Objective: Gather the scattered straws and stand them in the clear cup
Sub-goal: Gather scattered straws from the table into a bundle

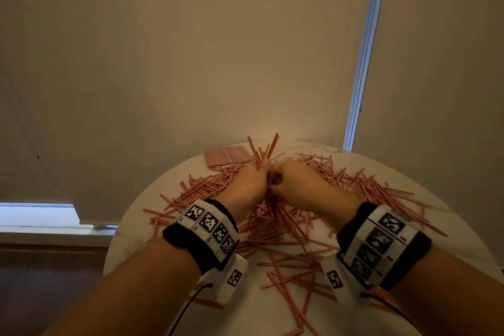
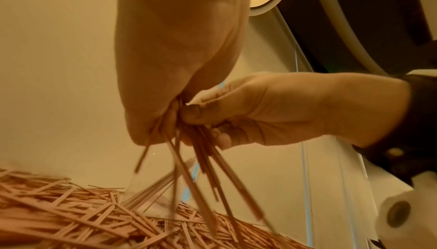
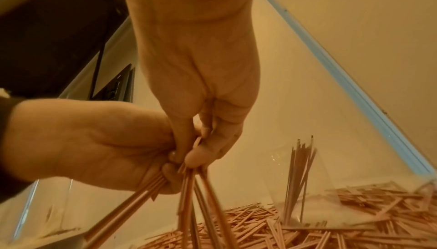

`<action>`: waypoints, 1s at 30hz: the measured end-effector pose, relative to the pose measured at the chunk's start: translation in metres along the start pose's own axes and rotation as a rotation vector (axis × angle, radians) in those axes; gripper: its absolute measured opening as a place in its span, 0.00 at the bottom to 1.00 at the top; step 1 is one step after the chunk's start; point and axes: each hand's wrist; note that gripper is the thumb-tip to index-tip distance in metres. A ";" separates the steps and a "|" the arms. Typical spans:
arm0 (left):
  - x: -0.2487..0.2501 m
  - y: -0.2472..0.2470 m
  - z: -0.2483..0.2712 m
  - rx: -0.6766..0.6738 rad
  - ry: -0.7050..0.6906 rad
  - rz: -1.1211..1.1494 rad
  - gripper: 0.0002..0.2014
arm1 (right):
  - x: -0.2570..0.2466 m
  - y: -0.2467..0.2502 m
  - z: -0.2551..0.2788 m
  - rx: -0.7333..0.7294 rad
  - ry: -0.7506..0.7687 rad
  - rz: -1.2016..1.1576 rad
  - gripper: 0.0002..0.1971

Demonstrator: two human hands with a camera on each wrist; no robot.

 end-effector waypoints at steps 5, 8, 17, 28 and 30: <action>-0.008 0.016 -0.018 0.264 0.102 0.041 0.17 | 0.008 -0.012 -0.001 -0.088 -0.021 0.097 0.07; -0.017 0.029 -0.028 0.307 0.157 0.150 0.18 | 0.017 -0.012 0.000 -0.092 -0.021 0.071 0.07; -0.015 0.033 -0.026 0.181 0.144 0.431 0.11 | 0.007 0.012 -0.015 0.119 0.020 -0.205 0.04; -0.005 0.013 -0.036 0.191 0.162 0.532 0.25 | -0.007 0.009 -0.023 0.013 0.021 0.019 0.17; -0.004 0.021 -0.040 0.259 0.088 0.565 0.27 | -0.004 0.003 -0.015 -0.278 -0.088 0.039 0.18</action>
Point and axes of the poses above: each hand's wrist, its own z-axis away from the middle knuckle, its own y-axis out of the back of the hand, x = y × z, and after that the axes turned 11 degrees about -z, right-handed
